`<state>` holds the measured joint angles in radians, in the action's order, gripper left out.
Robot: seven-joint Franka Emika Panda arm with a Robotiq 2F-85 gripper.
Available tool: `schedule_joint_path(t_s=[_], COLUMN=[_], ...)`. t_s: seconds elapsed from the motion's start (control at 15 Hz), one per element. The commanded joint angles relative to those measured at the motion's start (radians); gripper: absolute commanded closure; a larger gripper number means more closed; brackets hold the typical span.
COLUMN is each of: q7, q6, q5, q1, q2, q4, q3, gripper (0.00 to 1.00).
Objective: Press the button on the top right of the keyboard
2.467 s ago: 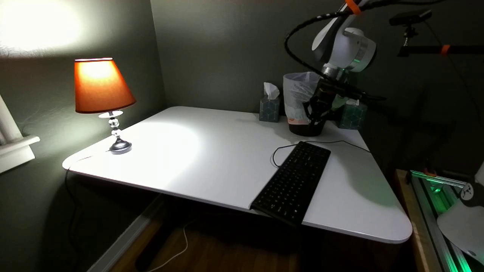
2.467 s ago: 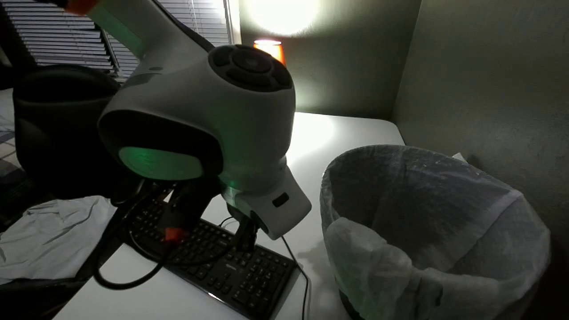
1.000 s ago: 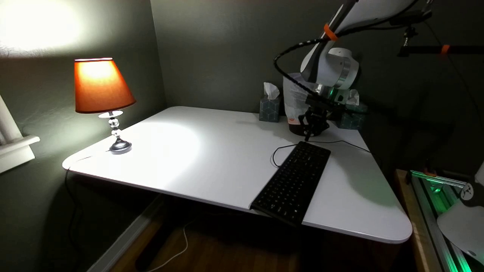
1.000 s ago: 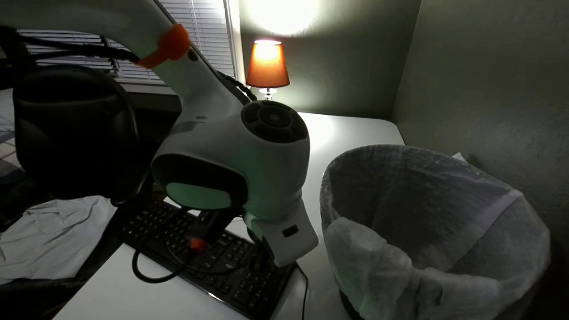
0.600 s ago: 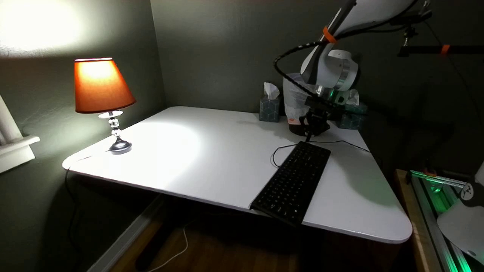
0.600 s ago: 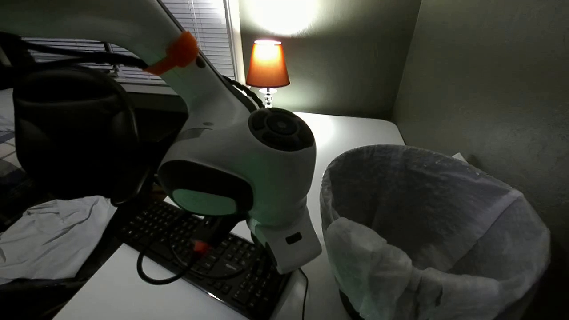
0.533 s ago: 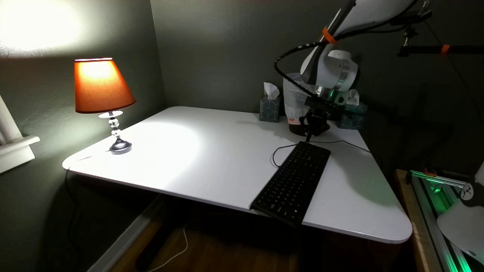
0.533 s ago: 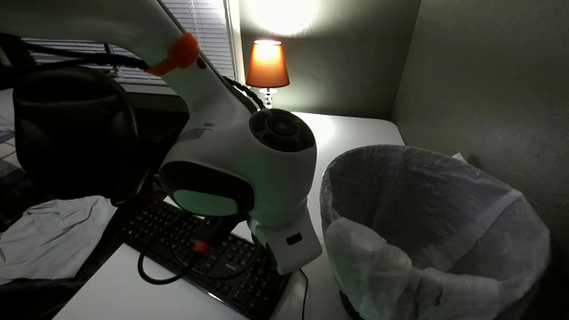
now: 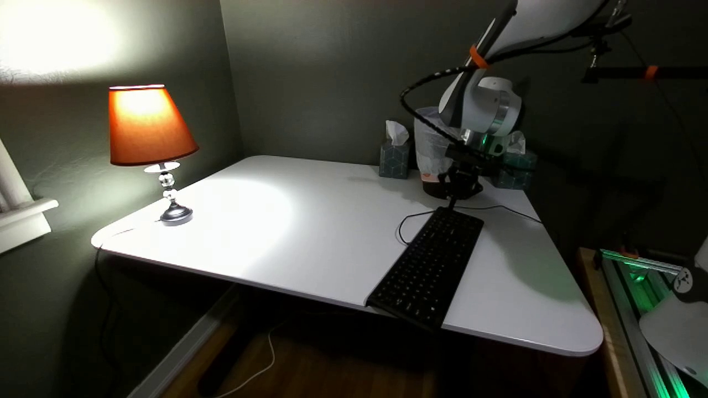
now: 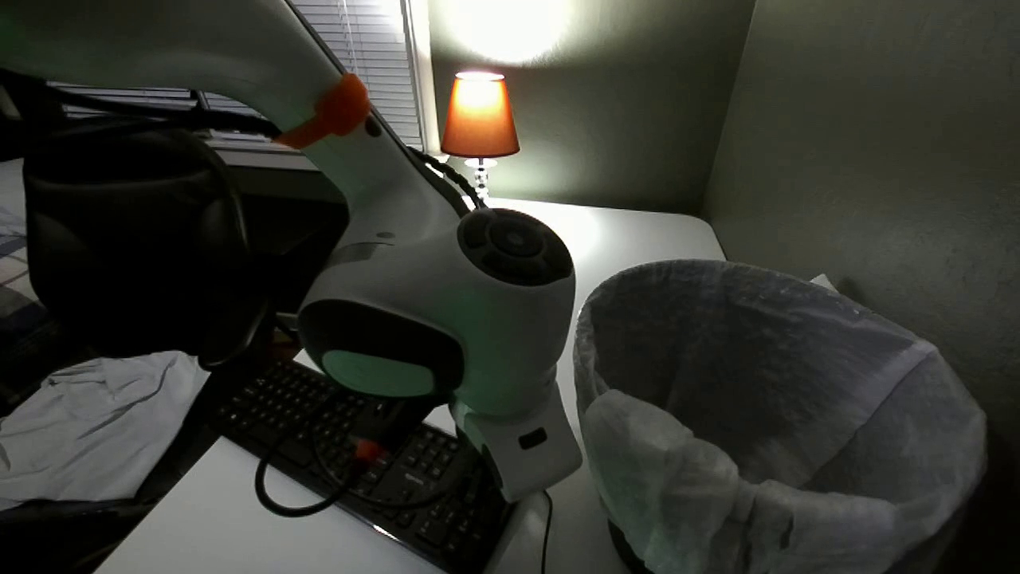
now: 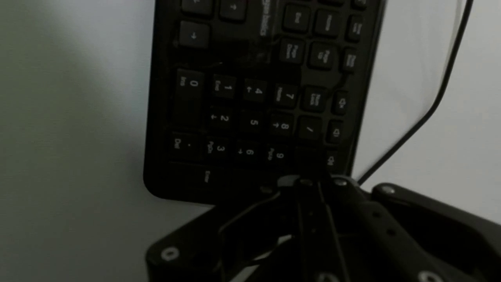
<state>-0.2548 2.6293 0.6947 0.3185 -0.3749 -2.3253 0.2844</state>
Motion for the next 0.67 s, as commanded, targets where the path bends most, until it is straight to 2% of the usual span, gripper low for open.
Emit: schedule_joint_path(t_s=[0.0,0.6], q7=[0.001,0.000], q6=[-0.011,-0.010], q5=[0.011,0.010], q1=[0.022,0.020], q2=[-0.027,-0.048], q4=[0.023,0.040], q3=[-0.018,-0.035], gripper=[1.00,1.00])
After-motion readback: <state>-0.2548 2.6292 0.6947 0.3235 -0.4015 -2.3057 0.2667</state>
